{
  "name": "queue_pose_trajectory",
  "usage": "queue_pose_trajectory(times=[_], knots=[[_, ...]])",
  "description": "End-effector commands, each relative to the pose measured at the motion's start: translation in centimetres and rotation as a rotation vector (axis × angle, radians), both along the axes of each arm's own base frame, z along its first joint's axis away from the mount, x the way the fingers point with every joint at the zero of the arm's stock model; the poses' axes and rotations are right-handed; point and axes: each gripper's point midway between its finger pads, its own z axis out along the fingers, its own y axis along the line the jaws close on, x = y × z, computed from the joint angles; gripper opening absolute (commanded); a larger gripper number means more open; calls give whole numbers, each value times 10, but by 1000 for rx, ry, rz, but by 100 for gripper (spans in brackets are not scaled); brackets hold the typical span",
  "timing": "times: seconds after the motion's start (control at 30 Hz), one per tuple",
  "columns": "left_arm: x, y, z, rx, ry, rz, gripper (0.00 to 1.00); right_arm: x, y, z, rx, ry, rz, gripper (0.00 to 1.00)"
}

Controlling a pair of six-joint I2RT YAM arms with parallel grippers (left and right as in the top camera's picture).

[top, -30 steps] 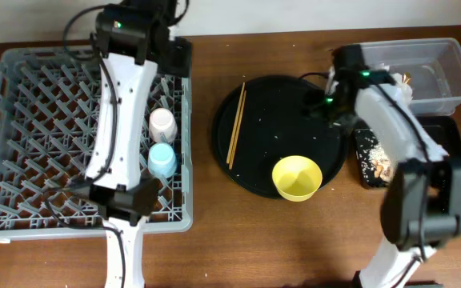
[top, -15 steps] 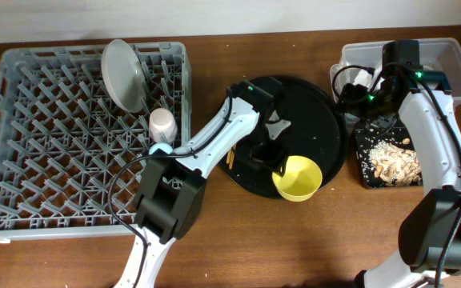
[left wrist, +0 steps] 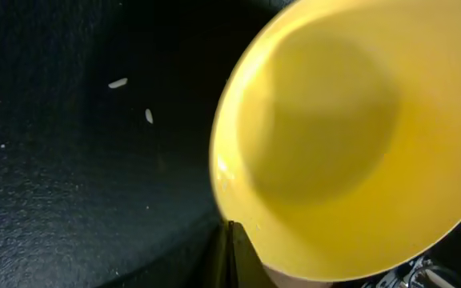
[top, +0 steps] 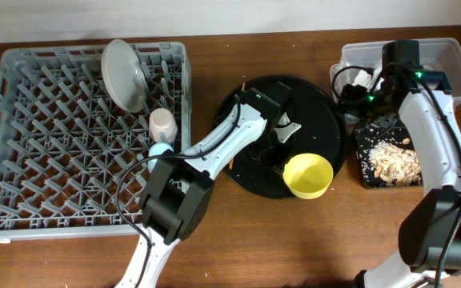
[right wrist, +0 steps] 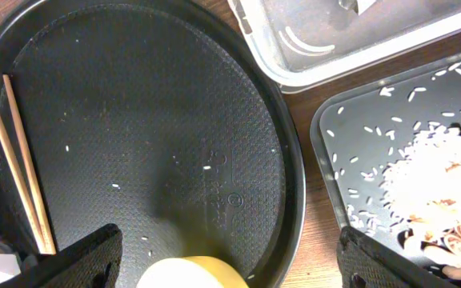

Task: Sort waste into correct bins and load items into the dishwasher rack
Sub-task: 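Lift the yellow bowl and place it in the rack with the left gripper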

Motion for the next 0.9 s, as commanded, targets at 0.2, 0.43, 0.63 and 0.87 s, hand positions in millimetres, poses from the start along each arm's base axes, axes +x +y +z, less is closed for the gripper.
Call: queue_pose_trajectory(times=[0.2,0.43,0.63,0.87], knots=[[13,12,-4,-1,15,36,29,1,4,0,4,1,14,87],[18,0,13,-85,27,42,68,1,4,0,4,1,14,87],[15,-12,-1,-51,-45,0,67,1,4,0,0,0,25,86],[7,-26,-16,-6,-88,-18,59,0,5,0,-1,1,28,86]])
